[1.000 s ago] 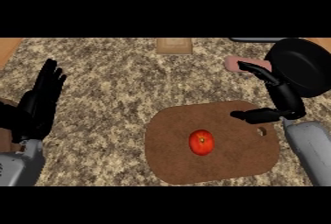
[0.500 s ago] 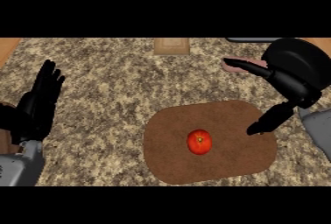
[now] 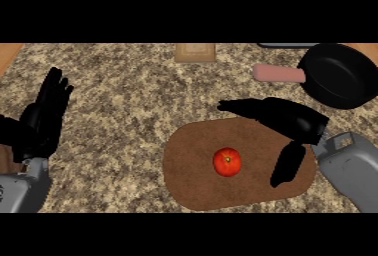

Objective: Pick the tomato from the cutting board and place it in the pot

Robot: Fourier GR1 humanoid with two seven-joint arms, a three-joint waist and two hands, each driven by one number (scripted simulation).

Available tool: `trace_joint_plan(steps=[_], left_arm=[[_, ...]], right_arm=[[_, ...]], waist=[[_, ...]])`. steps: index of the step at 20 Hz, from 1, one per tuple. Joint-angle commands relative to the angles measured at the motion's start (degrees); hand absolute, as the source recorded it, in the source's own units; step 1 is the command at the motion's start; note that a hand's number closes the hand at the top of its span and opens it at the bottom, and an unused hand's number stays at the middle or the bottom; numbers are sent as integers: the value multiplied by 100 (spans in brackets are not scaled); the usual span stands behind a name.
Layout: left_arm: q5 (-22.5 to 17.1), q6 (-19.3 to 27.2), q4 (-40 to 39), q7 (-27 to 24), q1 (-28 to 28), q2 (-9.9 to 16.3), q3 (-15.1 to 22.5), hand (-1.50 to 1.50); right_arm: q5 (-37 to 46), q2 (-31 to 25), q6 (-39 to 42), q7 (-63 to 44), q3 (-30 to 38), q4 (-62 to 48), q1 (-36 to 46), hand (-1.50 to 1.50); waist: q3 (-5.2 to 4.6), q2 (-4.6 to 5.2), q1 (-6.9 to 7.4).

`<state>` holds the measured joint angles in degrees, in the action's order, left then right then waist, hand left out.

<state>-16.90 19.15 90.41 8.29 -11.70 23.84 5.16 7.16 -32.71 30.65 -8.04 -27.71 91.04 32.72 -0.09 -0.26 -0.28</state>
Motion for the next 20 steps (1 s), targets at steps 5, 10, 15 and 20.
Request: trace_joint_plan(steps=[5,10,15,20], left_arm=[[231,-129,210,322,-84,-133,-171,0],[343,-250,189,325,-23,-311,-344,0],[354,-376,628,621,119,-286,-427,0],[465,-593,714,614,307,-423,-603,0]], right_arm=[[266,786,409,-1435,-48,881,-482,-150],[829,1097,671,-1381,-45,786,-677,-150],[1619,994,511,-1032,-83,641,-1075,-150],[2080,1609,592,-919,115,93,-838,-150]], waist=[[8,16,19],[8,20,23],[10,19,35],[9,24,53]])
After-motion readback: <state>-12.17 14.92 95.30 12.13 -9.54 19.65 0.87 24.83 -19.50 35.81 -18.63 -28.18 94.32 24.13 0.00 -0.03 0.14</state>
